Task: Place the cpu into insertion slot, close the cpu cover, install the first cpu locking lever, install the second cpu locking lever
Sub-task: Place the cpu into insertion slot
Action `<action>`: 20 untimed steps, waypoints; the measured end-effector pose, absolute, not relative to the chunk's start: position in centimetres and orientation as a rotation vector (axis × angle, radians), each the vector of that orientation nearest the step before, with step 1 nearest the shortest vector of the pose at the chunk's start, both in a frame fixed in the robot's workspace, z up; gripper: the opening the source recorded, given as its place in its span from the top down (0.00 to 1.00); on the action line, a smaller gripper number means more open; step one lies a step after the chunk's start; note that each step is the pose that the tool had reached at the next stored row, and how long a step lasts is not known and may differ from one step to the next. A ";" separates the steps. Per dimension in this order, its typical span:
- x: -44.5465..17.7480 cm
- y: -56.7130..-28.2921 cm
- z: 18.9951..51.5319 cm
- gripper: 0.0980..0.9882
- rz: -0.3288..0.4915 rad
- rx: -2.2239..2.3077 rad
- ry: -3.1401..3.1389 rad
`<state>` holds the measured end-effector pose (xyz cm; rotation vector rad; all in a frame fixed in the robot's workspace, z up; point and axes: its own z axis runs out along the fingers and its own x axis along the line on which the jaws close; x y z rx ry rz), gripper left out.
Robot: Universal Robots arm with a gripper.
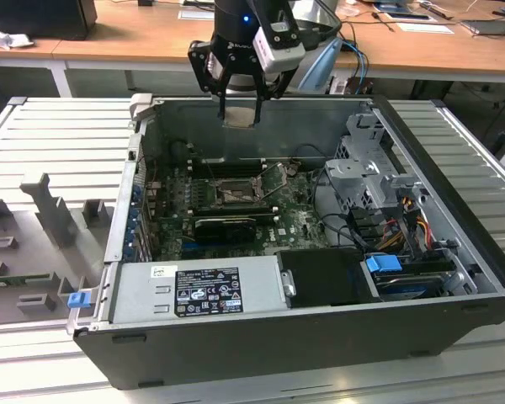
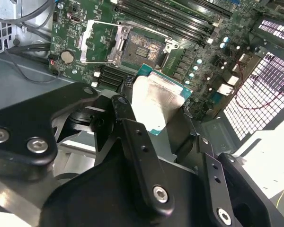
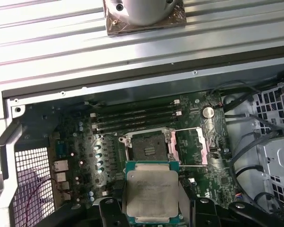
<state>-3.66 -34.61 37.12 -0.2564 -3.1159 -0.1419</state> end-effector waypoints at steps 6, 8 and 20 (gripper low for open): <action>-3.7 -34.6 37.1 0.52 -0.142 -0.306 -3.113; -3.7 -34.6 37.1 0.52 -0.142 -0.319 -3.112; -3.7 -34.6 36.6 0.52 -0.142 -0.409 -3.102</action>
